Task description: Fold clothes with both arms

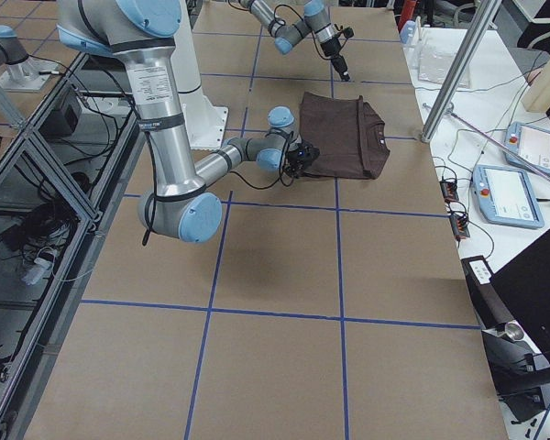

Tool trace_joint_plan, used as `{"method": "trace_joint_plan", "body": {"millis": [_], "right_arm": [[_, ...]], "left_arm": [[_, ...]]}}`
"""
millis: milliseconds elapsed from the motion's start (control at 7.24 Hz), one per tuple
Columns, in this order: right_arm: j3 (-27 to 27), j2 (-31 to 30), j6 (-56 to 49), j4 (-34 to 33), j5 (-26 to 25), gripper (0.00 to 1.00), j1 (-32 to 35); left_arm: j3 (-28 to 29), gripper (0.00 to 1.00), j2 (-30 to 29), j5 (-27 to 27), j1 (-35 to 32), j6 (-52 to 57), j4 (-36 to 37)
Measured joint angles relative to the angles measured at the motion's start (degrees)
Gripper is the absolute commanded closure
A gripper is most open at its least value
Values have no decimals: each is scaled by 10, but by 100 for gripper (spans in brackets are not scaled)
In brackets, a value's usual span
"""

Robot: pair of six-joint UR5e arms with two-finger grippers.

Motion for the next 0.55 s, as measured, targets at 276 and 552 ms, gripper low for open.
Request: {"method": "trace_joint_plan", "body": {"millis": [276,552], "right_arm": [[4,-2,-1,0,5,100,5],[21,-14,-2,0,18,100,7]], "left_arm": [[0,32,1,0,0,1,0],[1,32,1,0,1,1,0]]}}
